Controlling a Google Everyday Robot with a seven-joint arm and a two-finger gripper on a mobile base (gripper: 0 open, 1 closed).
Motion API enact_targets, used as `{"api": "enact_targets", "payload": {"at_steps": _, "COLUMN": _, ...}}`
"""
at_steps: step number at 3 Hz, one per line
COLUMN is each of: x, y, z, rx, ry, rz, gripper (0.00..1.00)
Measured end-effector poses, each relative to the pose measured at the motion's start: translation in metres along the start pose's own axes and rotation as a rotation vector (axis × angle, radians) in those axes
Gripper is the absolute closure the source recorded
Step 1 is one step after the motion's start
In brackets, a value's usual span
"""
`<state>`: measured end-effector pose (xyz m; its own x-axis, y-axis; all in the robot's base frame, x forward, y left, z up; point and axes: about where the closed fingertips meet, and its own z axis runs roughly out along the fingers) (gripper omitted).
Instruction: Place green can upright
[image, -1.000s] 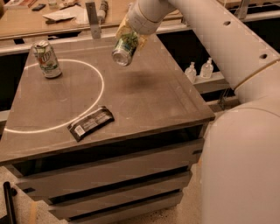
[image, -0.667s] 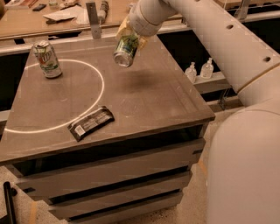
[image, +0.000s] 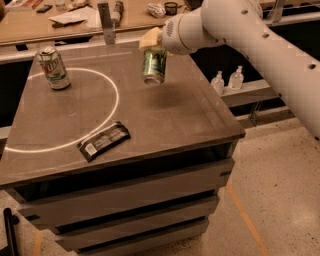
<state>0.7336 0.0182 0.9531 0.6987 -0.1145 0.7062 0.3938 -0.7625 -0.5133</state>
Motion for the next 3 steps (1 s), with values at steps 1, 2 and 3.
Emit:
{"api": "enact_targets", "payload": {"at_steps": 1, "x": 0.011, "y": -0.018, "z": -0.014, "rx": 0.122, "ry": 0.116, "rz": -0.091, "gripper": 1.00}}
{"api": "enact_targets", "payload": {"at_steps": 2, "x": 0.011, "y": -0.035, "z": -0.015, "rx": 0.153, "ry": 0.135, "rz": -0.191, "gripper": 1.00}}
{"api": "enact_targets", "payload": {"at_steps": 3, "x": 0.015, "y": -0.024, "z": -0.015, "rx": 0.158, "ry": 0.149, "rz": -0.206, "gripper": 1.00}}
